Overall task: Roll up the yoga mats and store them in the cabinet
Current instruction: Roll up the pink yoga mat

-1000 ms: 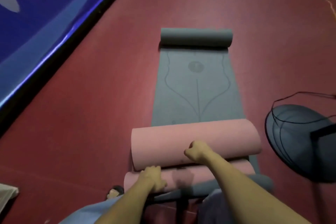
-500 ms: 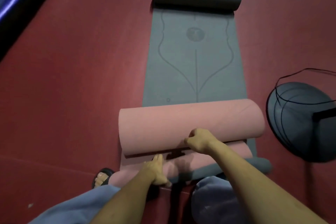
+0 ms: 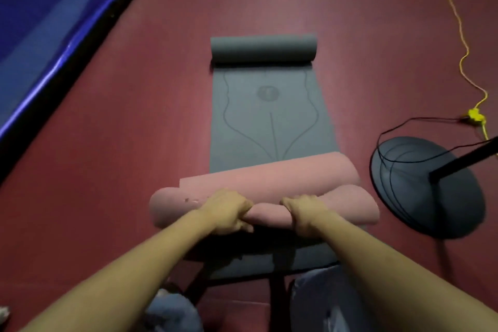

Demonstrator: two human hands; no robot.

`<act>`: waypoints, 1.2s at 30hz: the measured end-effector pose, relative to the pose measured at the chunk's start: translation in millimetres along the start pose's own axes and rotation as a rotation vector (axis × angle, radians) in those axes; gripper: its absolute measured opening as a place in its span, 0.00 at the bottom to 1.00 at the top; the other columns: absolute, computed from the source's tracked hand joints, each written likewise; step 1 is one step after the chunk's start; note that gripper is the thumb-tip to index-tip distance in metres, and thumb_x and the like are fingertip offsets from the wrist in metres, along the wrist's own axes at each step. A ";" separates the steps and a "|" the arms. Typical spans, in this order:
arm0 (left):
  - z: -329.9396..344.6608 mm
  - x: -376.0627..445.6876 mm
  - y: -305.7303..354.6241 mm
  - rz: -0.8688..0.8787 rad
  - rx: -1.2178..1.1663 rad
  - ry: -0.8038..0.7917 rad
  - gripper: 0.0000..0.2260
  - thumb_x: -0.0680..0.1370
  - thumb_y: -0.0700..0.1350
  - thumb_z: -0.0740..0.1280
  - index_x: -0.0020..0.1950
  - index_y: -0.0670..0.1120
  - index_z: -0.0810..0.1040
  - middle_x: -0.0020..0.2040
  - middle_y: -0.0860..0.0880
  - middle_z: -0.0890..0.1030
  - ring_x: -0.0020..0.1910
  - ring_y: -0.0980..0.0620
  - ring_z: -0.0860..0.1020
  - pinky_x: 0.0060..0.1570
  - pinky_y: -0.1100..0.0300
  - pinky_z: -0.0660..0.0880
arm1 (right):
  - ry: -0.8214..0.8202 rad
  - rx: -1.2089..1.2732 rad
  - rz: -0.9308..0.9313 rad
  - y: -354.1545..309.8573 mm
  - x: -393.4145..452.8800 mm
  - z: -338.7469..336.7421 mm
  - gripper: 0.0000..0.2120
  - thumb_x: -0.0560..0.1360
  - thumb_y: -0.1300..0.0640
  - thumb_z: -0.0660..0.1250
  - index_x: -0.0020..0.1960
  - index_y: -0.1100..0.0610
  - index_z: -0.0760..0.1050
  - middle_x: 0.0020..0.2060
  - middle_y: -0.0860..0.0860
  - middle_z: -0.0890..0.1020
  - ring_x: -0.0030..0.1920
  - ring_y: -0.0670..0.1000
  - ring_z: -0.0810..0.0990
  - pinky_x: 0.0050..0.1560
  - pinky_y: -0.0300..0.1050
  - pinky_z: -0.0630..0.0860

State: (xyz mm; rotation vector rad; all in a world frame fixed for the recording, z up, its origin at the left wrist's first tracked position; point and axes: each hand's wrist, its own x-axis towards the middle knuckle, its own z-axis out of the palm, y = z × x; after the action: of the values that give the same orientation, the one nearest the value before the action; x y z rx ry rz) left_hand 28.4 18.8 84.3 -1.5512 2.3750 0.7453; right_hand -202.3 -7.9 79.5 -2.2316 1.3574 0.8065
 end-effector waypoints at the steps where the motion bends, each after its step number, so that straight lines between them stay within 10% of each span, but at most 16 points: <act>1: -21.0 -17.4 -3.8 -0.017 0.033 0.034 0.17 0.75 0.59 0.73 0.48 0.46 0.79 0.50 0.46 0.85 0.52 0.42 0.80 0.46 0.54 0.71 | 0.059 0.021 -0.040 -0.2 -15.9 -20.2 0.24 0.69 0.50 0.75 0.63 0.48 0.72 0.62 0.52 0.80 0.63 0.58 0.78 0.58 0.49 0.72; 6: -136.3 -111.3 -3.4 -0.173 0.195 0.362 0.10 0.71 0.49 0.76 0.45 0.44 0.81 0.47 0.42 0.84 0.48 0.37 0.82 0.43 0.50 0.76 | 0.520 -0.116 -0.069 5.2 -113.2 -147.9 0.16 0.69 0.45 0.73 0.51 0.52 0.75 0.50 0.55 0.83 0.51 0.61 0.81 0.40 0.46 0.67; 14: -296.7 -267.6 78.4 0.097 0.624 1.103 0.05 0.65 0.42 0.64 0.36 0.42 0.77 0.37 0.43 0.76 0.35 0.38 0.76 0.36 0.49 0.67 | 1.538 -0.400 -0.259 -10.1 -295.3 -250.5 0.06 0.75 0.55 0.64 0.40 0.56 0.75 0.37 0.55 0.79 0.36 0.60 0.78 0.30 0.47 0.69; 23: -131.6 -337.5 138.2 0.118 0.522 0.864 0.15 0.60 0.44 0.81 0.32 0.49 0.75 0.35 0.49 0.76 0.30 0.42 0.78 0.29 0.53 0.74 | 1.152 -0.241 -0.277 -53.9 -351.0 -61.1 0.12 0.63 0.65 0.74 0.38 0.56 0.72 0.38 0.56 0.76 0.28 0.61 0.76 0.23 0.47 0.69; 32: 32.3 -391.0 160.7 0.017 0.112 0.604 0.13 0.70 0.61 0.75 0.40 0.53 0.78 0.40 0.59 0.76 0.36 0.53 0.77 0.35 0.57 0.72 | 0.577 -0.027 -0.400 -57.6 -402.5 70.7 0.16 0.76 0.37 0.62 0.45 0.44 0.58 0.45 0.44 0.74 0.43 0.54 0.78 0.35 0.49 0.64; 36: 40.9 -395.6 168.3 -0.047 0.007 0.599 0.25 0.79 0.72 0.58 0.43 0.53 0.81 0.39 0.59 0.76 0.37 0.57 0.75 0.41 0.55 0.74 | 0.652 0.163 -0.478 -58.3 -416.0 68.2 0.14 0.80 0.36 0.58 0.60 0.42 0.67 0.44 0.36 0.76 0.42 0.44 0.75 0.39 0.43 0.67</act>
State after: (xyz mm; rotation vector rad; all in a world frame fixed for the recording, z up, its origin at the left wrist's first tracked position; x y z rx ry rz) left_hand 41.1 408.0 271.1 -2.0435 2.7066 0.2784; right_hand -318.1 334.1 304.9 -2.6277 0.9893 -0.2117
